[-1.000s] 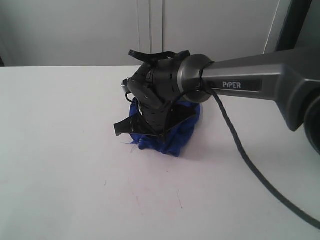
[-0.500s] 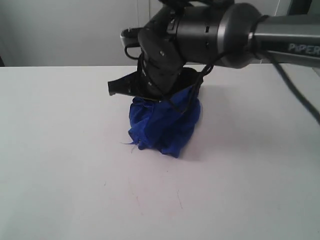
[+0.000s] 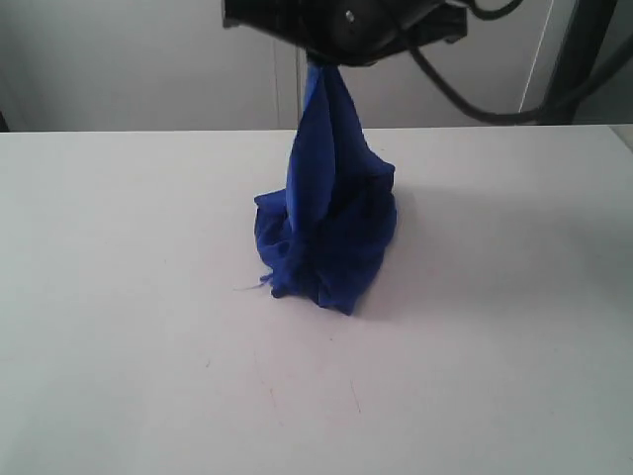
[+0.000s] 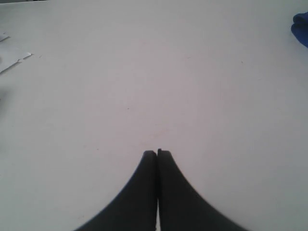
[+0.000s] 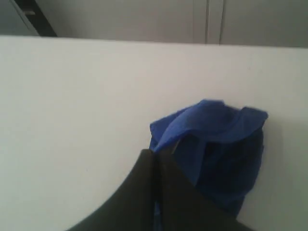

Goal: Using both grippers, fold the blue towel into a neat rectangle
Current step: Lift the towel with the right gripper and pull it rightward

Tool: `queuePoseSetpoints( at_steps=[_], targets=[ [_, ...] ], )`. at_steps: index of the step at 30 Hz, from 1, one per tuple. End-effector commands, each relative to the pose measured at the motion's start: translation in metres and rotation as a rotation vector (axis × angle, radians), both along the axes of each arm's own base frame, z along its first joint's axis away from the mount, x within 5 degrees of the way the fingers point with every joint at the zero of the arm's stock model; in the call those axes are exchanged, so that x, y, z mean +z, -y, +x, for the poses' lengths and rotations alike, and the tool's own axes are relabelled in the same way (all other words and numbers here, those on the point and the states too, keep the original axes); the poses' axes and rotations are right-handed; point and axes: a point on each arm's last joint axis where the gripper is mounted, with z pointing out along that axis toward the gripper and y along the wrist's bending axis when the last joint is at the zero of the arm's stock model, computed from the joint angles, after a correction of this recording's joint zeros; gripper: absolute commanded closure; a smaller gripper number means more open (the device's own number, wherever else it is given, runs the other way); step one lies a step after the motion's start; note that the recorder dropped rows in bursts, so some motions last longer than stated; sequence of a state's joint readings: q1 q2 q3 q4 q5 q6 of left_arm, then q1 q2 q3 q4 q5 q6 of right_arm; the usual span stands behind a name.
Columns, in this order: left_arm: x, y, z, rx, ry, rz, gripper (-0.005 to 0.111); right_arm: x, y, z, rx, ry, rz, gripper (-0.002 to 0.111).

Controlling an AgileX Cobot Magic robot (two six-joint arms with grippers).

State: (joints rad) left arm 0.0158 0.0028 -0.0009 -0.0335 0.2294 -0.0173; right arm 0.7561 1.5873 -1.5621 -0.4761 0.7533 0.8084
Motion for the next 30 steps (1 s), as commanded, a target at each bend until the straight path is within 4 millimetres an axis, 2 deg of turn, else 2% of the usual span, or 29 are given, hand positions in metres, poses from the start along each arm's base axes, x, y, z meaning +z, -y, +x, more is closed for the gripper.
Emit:
queuePoseSetpoints(
  at_steps=[1, 8, 14, 19, 30],
  targets=[
    [0.000, 0.000, 0.000, 0.006, 0.000, -0.016, 0.107, 0.033, 0.019, -0.014, -0.039, 0.106, 0.044, 0.108],
    [0.000, 0.000, 0.000, 0.006, 0.000, -0.016, 0.107, 0.062, 0.047, -0.031, -0.082, 0.183, 0.059, 0.108],
    [0.000, 0.000, 0.000, 0.006, 0.000, -0.016, 0.107, 0.074, 0.072, -0.036, -0.141, 0.201, 0.041, 0.108],
    [0.000, 0.000, 0.000, 0.006, 0.000, -0.016, 0.107, 0.071, 0.083, -0.039, -0.144, 0.167, -0.099, 0.108],
    [0.000, 0.000, 0.000, 0.006, 0.000, -0.016, 0.107, 0.052, 0.102, -0.049, -0.062, -0.040, -0.484, 0.108]
  ],
)
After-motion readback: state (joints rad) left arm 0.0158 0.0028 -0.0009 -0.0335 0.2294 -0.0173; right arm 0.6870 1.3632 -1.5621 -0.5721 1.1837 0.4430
